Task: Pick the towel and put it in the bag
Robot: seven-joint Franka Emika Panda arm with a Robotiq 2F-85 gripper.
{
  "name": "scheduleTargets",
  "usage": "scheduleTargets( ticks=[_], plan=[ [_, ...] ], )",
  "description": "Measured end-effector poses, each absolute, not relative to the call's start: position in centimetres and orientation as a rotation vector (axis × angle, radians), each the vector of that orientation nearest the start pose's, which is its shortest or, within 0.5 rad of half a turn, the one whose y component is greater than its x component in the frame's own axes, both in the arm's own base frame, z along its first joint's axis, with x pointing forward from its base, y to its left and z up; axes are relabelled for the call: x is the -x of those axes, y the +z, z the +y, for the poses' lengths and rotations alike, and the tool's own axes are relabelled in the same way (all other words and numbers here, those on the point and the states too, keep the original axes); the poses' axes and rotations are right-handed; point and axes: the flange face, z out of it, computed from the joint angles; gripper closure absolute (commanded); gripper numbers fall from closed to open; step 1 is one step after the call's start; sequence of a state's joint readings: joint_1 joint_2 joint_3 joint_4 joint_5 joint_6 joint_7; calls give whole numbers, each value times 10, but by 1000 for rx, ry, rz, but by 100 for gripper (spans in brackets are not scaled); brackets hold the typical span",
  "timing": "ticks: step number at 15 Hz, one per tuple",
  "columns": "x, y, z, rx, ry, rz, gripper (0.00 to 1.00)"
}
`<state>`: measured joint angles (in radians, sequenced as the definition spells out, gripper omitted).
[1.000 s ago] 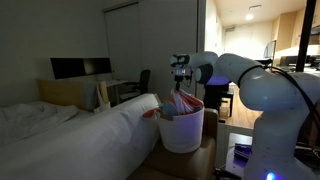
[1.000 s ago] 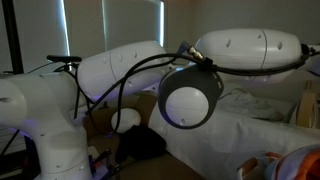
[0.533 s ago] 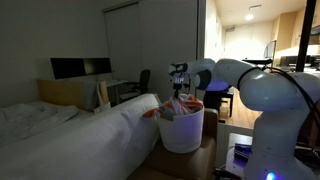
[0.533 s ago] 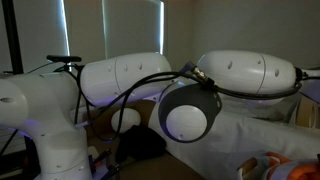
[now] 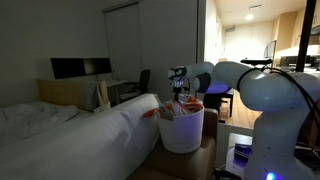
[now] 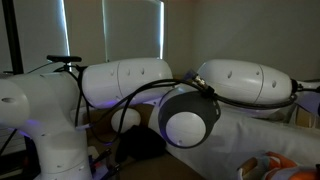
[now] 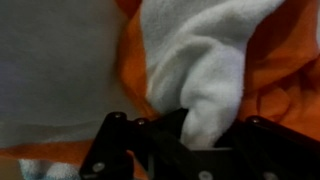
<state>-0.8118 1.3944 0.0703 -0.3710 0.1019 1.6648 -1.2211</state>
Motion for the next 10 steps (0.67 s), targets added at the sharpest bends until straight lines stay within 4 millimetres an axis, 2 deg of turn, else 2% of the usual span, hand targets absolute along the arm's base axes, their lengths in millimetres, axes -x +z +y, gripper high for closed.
scheduleTargets(
  ticks=[7, 10],
  plan=[
    [-561, 189, -561, 2901, -54, -734, 5],
    [-559, 187, -563, 2893, -27, -803, 0]
  ],
)
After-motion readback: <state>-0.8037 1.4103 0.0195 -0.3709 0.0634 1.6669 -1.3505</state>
